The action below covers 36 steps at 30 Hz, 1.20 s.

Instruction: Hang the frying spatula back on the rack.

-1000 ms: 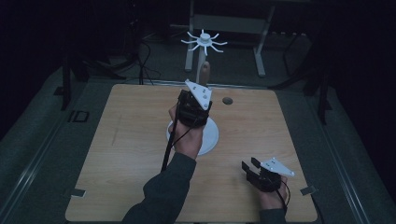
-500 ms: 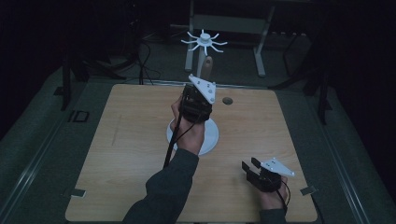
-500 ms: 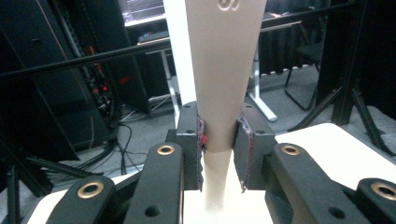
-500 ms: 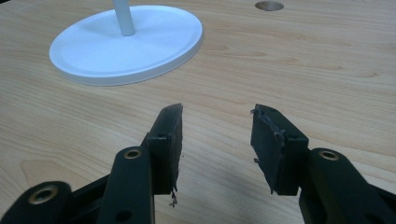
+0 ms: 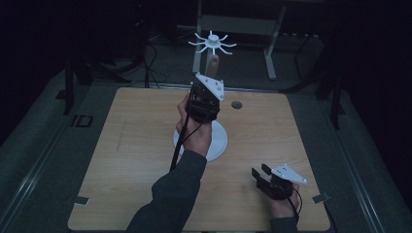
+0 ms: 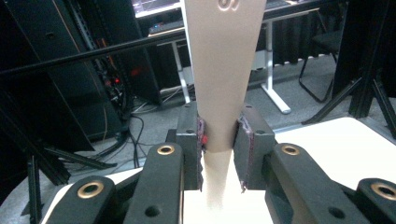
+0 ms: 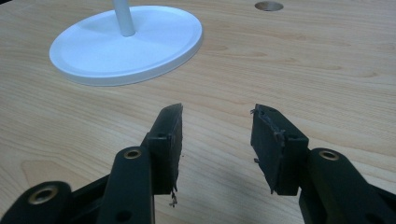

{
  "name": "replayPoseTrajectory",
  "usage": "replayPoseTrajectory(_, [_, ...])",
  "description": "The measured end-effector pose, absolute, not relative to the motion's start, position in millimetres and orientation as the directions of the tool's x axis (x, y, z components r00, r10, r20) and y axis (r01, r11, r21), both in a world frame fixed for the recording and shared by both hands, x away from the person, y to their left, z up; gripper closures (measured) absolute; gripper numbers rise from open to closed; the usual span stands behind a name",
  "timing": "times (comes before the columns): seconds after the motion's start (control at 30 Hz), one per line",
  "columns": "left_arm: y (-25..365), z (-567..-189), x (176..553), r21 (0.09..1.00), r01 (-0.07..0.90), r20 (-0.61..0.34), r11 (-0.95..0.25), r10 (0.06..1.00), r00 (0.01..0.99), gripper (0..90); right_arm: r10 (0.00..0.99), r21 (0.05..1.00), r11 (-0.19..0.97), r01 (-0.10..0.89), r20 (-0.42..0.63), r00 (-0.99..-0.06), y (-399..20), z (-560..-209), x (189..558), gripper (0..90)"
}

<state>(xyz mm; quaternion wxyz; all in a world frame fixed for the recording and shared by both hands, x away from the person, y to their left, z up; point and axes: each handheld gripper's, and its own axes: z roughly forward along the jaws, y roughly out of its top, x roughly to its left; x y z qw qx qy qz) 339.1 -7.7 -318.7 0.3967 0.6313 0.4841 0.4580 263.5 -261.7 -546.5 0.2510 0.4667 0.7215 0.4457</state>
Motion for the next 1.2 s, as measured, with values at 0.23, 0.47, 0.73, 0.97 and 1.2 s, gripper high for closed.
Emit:
replayPoseTrajectory(0.23, [-8, -318, 344, 0.939, 0.258, 0.206, -0.226, 0.973, 0.103, 74.0, 0.898, 0.878, 0.166, 0.450, 0.054, -0.437, -262, -547, 264, 53.2])
replayPoseTrajectory(0.47, [-10, -319, 347, 0.935, 0.268, 0.211, -0.232, 0.972, 0.104, 74.0, 0.898, 0.879, 0.167, 0.448, 0.052, -0.437, -263, -546, 263, 53.2])
replayPoseTrajectory(0.73, [-8, -318, 352, 0.932, 0.278, 0.216, -0.235, 0.972, 0.097, 74.0, 0.899, 0.878, 0.165, 0.450, 0.054, -0.435, -263, -547, 263, 53.2])
replayPoseTrajectory(0.97, [-9, -320, 357, 0.926, 0.290, 0.221, -0.241, 0.970, 0.100, 74.0, 0.900, 0.878, 0.164, 0.450, 0.054, -0.432, -264, -547, 263, 53.2])
replayPoseTrajectory(1.2, [-8, -321, 360, 0.922, 0.300, 0.224, -0.244, 0.969, 0.100, 74.0, 0.900, 0.878, 0.165, 0.450, 0.053, -0.433, -263, -547, 263, 53.2])
